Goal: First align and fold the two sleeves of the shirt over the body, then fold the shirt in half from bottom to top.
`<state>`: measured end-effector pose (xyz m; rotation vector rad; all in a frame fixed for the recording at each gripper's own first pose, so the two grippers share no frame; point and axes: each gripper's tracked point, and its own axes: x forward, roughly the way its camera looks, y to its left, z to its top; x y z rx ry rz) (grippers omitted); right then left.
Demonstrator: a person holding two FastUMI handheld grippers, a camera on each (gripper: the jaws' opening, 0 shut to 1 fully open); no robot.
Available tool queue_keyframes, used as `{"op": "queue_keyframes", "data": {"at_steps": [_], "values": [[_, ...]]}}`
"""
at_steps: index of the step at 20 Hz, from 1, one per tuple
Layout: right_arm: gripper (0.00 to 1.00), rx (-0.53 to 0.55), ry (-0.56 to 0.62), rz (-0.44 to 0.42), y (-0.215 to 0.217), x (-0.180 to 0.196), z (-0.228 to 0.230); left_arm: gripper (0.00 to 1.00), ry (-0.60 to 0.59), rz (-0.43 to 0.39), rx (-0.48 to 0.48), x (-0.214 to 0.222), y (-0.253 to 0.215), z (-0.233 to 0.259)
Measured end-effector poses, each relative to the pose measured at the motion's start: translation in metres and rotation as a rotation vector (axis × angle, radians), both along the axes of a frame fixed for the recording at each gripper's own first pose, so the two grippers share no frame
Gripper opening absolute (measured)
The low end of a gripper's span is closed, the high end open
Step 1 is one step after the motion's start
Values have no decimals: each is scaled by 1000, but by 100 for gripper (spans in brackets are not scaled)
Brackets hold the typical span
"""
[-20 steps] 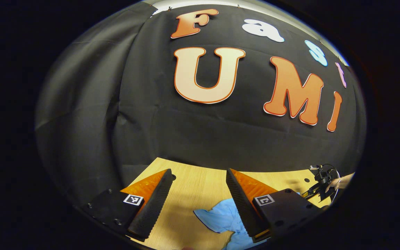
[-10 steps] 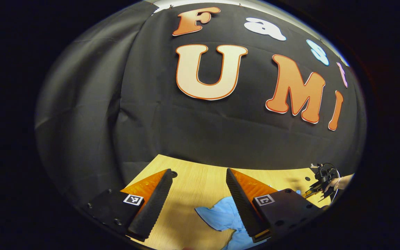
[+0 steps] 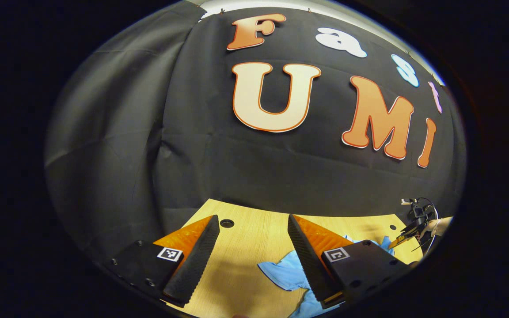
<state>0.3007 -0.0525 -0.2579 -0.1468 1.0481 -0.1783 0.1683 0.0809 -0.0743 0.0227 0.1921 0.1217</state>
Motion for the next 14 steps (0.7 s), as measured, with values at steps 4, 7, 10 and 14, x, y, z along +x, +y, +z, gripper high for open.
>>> {"op": "queue_keyframes", "data": {"at_steps": [4,7,10,14], "values": [[4,2,-50,56,39,-12,27,100,-7,-32,-13,-3,9,6],[4,23,-70,104,77,-20,40,100,-23,-29,8,-6,24,15],[4,50,-82,131,110,-26,43,100,-23,-43,-1,-9,35,17],[4,77,-69,190,155,-37,31,100,-16,-42,-5,-10,55,18]]}}
